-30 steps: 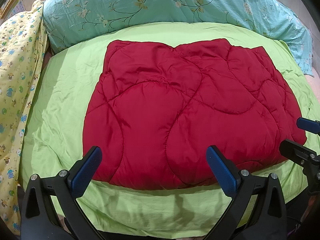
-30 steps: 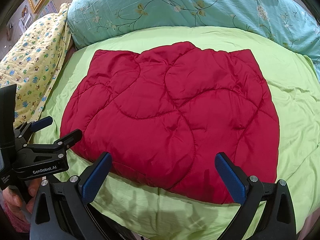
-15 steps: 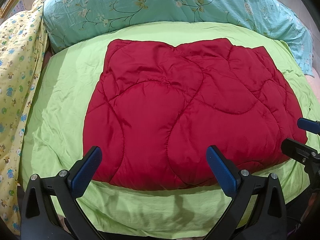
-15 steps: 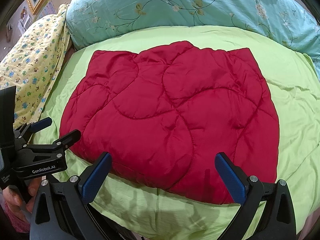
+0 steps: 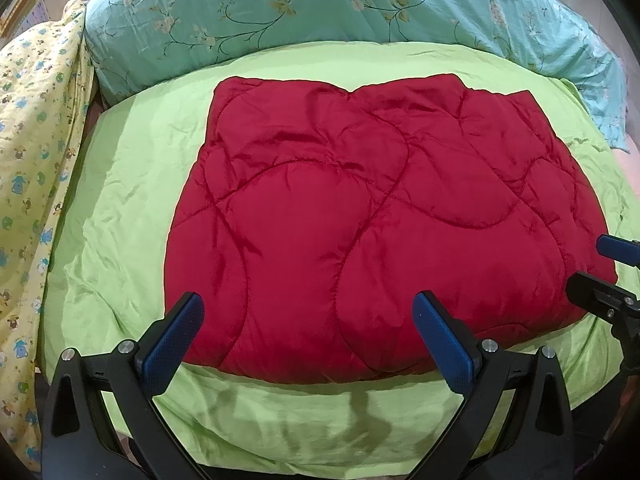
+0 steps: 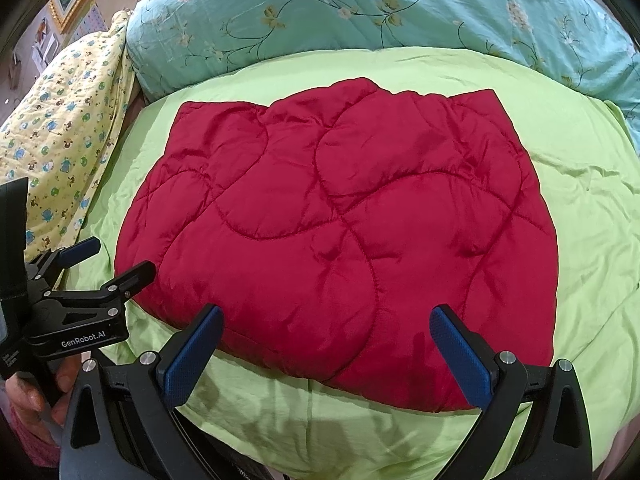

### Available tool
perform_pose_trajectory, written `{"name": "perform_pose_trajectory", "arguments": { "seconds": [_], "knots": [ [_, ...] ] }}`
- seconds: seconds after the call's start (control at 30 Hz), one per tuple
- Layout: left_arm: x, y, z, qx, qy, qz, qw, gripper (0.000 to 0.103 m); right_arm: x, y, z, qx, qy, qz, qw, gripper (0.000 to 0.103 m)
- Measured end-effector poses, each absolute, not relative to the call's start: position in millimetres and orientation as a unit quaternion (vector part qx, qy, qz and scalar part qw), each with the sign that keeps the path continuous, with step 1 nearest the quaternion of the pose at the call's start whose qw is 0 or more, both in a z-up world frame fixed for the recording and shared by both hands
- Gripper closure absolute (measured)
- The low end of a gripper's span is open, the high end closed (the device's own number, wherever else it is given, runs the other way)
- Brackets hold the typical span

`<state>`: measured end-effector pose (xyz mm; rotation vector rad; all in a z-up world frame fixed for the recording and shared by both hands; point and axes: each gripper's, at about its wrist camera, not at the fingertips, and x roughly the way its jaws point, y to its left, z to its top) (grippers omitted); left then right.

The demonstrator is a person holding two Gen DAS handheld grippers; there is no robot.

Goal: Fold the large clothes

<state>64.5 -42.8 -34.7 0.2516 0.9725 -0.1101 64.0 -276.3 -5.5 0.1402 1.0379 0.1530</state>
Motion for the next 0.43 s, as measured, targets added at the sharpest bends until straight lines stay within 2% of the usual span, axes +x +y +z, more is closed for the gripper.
{"name": "perform_pose_trajectory", "arguments": {
  "seconds": [0.43],
  "knots": [
    [61.6, -41.7, -33.9, 0.104, 0.464, -0.076, 0.876, 0.000, 62.9, -272.2, -5.1, 0.071, 0.493, 0.087, 0.863, 0.000]
  ]
}}
